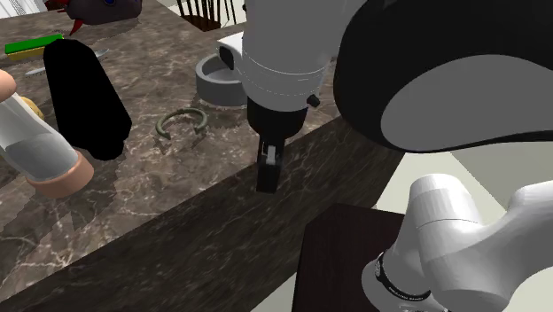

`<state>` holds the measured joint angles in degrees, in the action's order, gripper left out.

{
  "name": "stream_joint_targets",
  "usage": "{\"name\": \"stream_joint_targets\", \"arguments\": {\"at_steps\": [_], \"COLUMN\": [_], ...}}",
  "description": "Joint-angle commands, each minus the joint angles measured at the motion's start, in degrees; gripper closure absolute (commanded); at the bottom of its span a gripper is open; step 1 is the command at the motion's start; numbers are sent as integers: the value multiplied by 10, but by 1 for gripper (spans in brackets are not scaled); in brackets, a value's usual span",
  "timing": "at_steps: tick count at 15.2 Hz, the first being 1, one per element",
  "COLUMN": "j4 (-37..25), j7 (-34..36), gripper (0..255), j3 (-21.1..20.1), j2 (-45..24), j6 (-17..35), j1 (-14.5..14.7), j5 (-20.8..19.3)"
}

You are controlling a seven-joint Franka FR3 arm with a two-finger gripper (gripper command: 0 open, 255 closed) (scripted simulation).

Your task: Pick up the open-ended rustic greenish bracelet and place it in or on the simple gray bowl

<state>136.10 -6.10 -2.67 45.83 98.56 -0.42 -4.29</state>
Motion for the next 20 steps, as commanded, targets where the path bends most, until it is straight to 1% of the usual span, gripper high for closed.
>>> {"name": "stream_joint_targets", "arguments": {"at_steps": [1,5,9,13,17,18,20], "j4": [0,-104,-218,-344,-490,-506,-482], "j7": [0,20,37,53,65,67,67], "gripper": [0,0,0,0,0,0,0], "j3": [0,13,28,45,65,67,67], "j2": [0,-113,-223,-332,-447,-459,-452], "j6": [0,-18,-50,-94,-153,-160,-142], "j1": [0,-22,-40,-55,-72,-74,-74], "j5": [0,4,11,22,39,41,40]}}
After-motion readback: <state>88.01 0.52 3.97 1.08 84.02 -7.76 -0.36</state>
